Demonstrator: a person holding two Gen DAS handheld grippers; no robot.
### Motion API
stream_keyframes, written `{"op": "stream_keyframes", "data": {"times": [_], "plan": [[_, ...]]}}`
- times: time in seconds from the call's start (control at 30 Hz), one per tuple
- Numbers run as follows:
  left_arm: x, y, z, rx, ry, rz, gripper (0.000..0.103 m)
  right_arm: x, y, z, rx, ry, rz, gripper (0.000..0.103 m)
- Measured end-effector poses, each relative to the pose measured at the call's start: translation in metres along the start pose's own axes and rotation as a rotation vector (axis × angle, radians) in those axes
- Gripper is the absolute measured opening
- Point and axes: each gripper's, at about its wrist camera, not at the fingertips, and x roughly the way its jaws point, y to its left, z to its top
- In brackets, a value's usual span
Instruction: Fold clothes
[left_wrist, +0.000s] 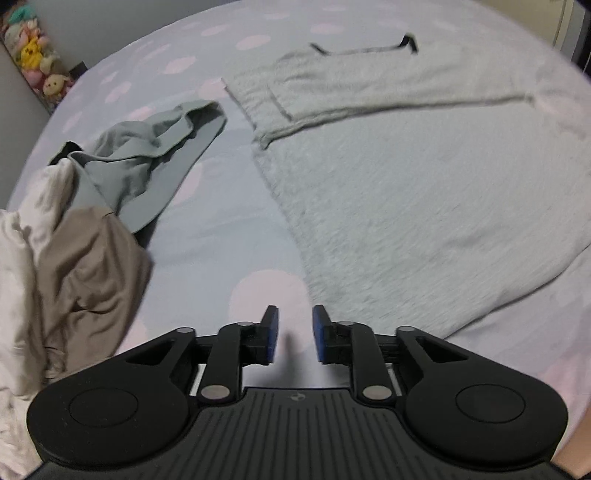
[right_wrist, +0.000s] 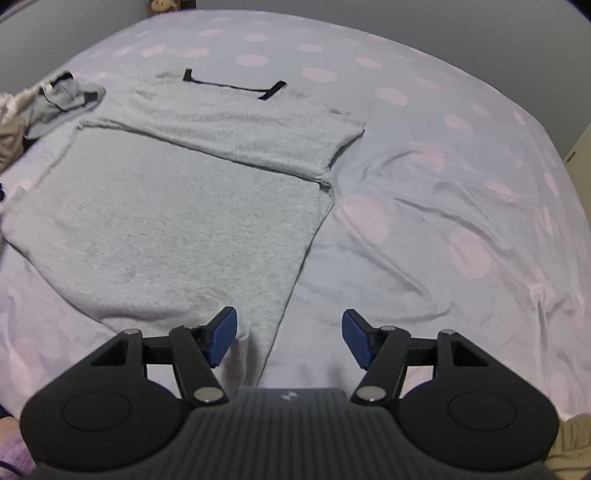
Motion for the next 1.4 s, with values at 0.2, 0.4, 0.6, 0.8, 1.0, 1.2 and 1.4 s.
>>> {"op": "stream_keyframes", "data": {"times": [0.2, 0.4, 0.6, 0.8, 1.0, 1.2, 1.4], "plan": [[0.018, -0.001, -0.002, -0.058, -0.002, -0.008, 0.032, 0.002, -0.008, -0.022, 0.103, -0.051, 0.096, 0.067], [0.03, 0.002, -0.008, -0.158, -0.015, -0.038, 0.03, 0.013, -0.004, -0.03, 0.165, -0.064, 0.164, 0.062], [0.027, -0.001, -0.011, -0.157, -0.06, -0.055, 0.004, 0.018, 0.0, -0.034, 0.193, -0.071, 0.176, 0.037], [-0.004, 0.013, -0.016, -0.216, -0.178, -0.026, 0.002, 0.013, 0.0, -0.037, 0.238, -0.11, 0.151, 0.007], [-0.055, 0.023, -0.024, -0.282, -0.33, -0.001, 0.002, -0.025, -0.011, -0.04, 0.315, -0.247, 0.106, 0.007], [-0.112, 0.02, -0.036, -0.301, -0.476, 0.022, 0.002, -0.075, -0.005, -0.051, 0.337, -0.388, 0.091, 0.007], [-0.161, 0.008, -0.061, -0.292, -0.607, 0.057, 0.001, -0.122, 0.008, -0.073, 0.323, -0.519, 0.043, 0.006]]}}
